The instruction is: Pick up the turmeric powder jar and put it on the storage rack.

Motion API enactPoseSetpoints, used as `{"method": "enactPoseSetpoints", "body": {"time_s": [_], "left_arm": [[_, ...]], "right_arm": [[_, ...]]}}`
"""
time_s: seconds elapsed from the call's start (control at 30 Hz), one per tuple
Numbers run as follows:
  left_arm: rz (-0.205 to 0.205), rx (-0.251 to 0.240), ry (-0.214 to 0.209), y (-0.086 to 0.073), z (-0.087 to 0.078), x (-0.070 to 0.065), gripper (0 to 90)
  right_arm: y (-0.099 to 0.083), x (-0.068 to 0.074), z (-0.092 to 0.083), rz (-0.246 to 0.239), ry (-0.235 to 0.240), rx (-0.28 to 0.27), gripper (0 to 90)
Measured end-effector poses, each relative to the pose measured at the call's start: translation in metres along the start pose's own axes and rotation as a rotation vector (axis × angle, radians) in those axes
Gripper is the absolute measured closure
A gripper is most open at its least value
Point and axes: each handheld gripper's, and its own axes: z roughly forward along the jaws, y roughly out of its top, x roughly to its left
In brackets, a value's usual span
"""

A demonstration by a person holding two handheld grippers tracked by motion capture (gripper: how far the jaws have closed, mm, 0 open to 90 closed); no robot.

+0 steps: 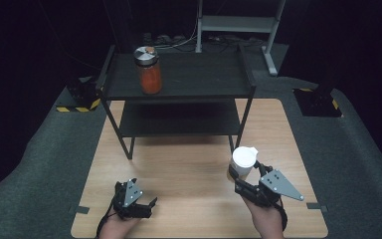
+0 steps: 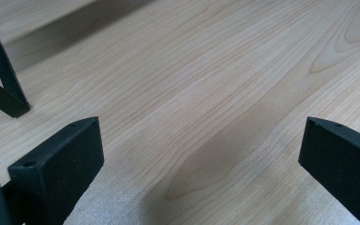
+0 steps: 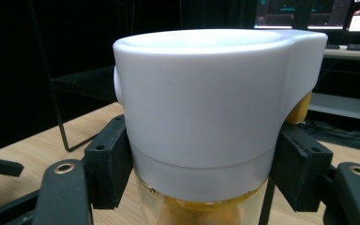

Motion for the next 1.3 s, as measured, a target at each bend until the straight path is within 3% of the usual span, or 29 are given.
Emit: {"method": "enactPoseSetpoints", "body": {"time_s": [0.6, 1.3], "left_arm": [[-0.008, 0.012, -0.024, 0.002, 0.001, 0.005, 0.6], [-0.021, 0.011, -0.039, 0.001, 0.001, 0.009, 0.6]], "right_arm": [[0.032, 0.008, 0.021, -0.019, 0.062, -0.052, 29.7], [0.074, 0.011, 0.042, -0.05, 0.06, -0.086, 29.7]]}}
